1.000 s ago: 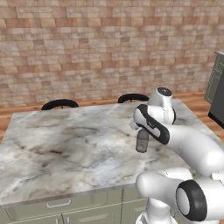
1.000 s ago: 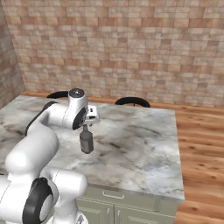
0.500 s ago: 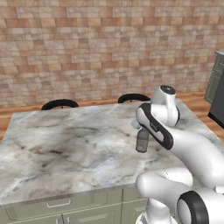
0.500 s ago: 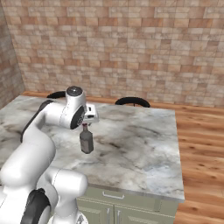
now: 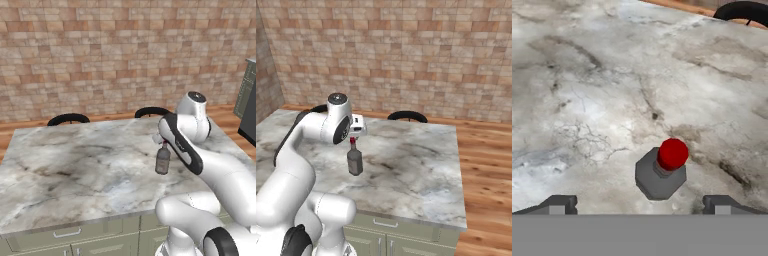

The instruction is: Move the drinks to the dining counter.

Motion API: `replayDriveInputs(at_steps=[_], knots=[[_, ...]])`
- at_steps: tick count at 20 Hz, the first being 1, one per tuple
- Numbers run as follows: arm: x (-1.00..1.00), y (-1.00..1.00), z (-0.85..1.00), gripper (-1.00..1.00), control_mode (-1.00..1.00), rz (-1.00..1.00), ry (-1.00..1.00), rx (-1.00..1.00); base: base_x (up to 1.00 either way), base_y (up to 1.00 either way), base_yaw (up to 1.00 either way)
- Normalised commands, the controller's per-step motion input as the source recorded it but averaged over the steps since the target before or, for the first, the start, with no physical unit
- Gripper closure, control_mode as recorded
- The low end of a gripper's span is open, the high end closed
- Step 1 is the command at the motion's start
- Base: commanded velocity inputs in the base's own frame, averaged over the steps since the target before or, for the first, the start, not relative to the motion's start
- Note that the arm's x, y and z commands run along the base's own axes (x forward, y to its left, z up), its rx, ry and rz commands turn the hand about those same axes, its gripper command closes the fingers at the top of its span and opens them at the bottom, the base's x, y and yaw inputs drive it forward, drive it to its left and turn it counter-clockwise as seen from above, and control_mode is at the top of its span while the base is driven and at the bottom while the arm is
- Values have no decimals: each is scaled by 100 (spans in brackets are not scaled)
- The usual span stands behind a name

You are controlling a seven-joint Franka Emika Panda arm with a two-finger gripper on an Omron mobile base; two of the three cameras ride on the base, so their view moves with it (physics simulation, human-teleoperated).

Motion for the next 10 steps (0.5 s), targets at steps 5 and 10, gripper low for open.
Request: replayDriveInputs(at_steps=[5, 10], knots=[[-10, 0, 36, -100, -100, -2, 5, 0, 0, 0, 0], [-7, 0, 38, -100, -100, -8, 10, 0, 0, 0, 0]])
